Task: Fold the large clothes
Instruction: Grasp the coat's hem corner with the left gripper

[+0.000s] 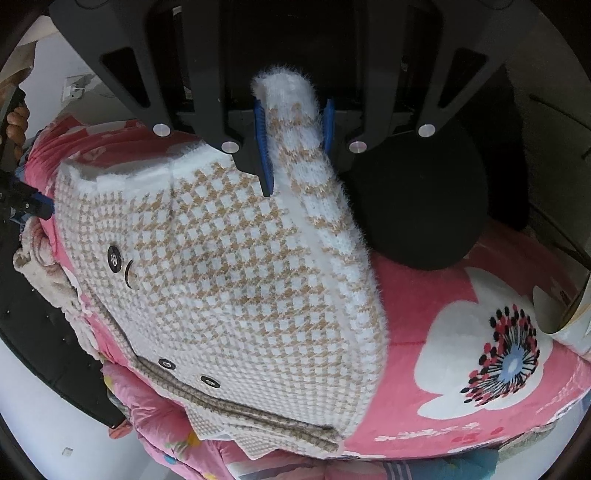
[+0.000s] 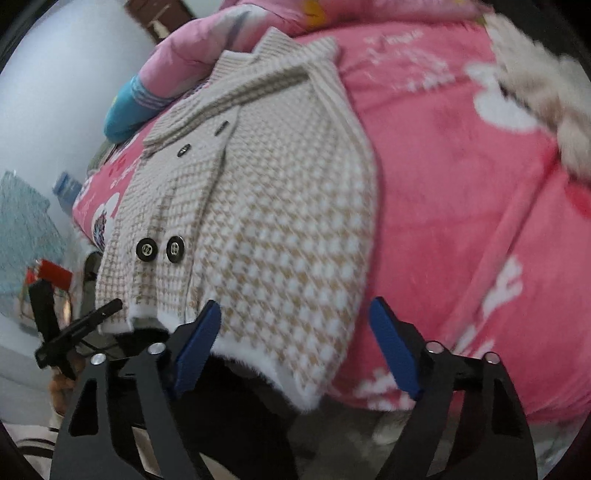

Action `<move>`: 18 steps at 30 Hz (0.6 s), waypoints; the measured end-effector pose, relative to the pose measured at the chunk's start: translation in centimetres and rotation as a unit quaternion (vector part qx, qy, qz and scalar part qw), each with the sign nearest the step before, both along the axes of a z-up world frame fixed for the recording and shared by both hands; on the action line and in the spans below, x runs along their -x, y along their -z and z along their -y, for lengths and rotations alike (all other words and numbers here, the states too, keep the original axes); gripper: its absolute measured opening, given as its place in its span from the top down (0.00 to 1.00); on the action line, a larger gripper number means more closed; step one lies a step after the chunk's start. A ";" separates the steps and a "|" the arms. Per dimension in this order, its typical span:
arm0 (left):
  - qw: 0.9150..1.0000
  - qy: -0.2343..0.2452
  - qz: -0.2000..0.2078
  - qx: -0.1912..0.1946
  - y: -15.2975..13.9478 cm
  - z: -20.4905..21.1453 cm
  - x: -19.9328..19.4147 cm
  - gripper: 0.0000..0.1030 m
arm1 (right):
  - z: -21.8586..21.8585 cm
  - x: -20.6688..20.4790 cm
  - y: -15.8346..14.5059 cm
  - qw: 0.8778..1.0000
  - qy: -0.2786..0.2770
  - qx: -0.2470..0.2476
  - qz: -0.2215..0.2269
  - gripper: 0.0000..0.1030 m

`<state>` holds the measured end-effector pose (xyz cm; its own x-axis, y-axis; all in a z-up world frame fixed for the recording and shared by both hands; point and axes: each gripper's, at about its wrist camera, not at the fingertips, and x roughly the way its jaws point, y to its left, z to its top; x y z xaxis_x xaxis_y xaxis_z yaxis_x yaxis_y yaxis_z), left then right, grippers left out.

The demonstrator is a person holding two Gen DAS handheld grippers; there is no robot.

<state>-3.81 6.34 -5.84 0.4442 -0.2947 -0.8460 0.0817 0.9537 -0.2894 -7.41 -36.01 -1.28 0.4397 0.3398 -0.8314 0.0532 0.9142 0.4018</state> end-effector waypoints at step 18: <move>0.999 0.013 0.035 -0.020 -0.9 1.0 0.7 0.85 | 0.0 2.1 1.9 0.997 -0.020 -0.062 -0.037 0.91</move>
<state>-4.51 5.39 -4.96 0.4953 -0.2739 -0.8244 0.1244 0.9616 -0.2448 -9.50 -36.02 -3.16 0.3634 0.4575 -0.8116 0.0510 0.8600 0.5077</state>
